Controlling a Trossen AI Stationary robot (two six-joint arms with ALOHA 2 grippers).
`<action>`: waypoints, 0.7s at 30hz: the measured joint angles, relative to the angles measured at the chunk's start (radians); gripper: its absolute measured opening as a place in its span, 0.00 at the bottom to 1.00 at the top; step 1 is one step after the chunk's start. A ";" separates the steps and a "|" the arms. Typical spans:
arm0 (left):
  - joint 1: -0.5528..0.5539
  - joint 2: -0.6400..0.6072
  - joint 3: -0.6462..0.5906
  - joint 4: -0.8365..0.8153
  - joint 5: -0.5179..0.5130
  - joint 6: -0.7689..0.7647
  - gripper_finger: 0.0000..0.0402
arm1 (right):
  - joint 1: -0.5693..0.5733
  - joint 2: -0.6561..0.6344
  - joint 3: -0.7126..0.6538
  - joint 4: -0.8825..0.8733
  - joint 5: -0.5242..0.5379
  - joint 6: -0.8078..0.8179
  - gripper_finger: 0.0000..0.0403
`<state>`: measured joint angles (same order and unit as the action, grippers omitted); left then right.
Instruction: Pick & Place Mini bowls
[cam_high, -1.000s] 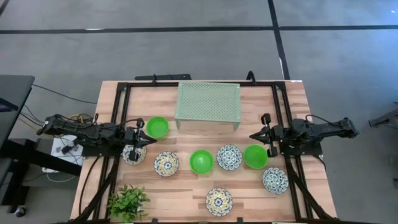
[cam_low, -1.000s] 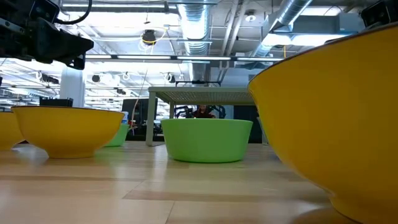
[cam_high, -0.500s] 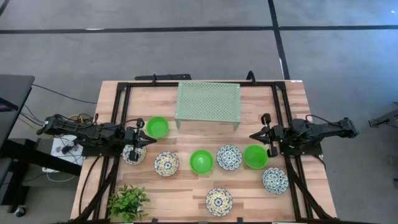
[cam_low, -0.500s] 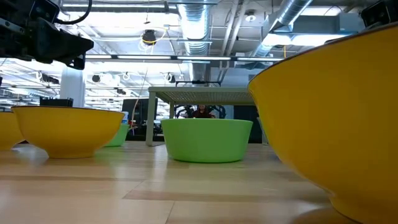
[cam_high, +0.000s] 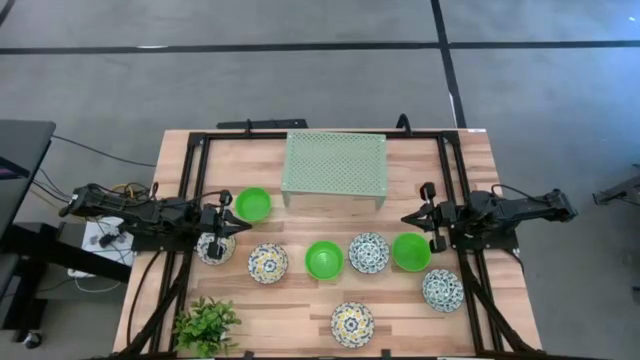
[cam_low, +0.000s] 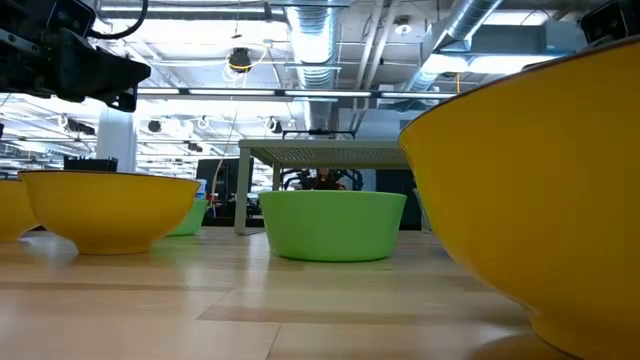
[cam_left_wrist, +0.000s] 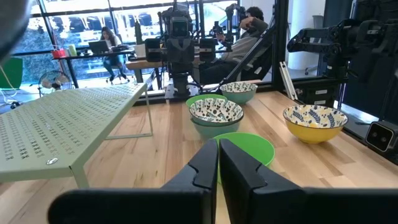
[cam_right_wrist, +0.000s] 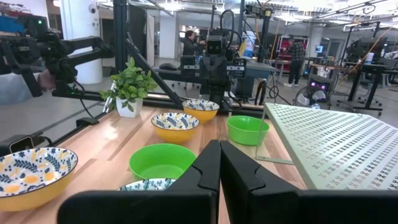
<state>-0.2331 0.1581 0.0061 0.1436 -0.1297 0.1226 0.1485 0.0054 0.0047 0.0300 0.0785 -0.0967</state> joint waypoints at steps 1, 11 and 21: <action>0.000 0.000 0.000 0.000 0.000 0.000 0.04 | 0.000 0.000 0.000 0.000 0.000 0.000 0.00; 0.000 0.000 0.000 0.000 0.000 0.000 0.04 | 0.000 0.000 0.000 0.000 0.000 0.000 0.00; 0.000 0.000 0.000 0.000 0.000 0.000 0.04 | 0.000 0.000 0.000 0.015 0.000 0.114 0.00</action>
<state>-0.2330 0.1581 0.0063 0.1436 -0.1299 0.1226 0.1486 0.0055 0.0046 0.0452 0.0784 0.0177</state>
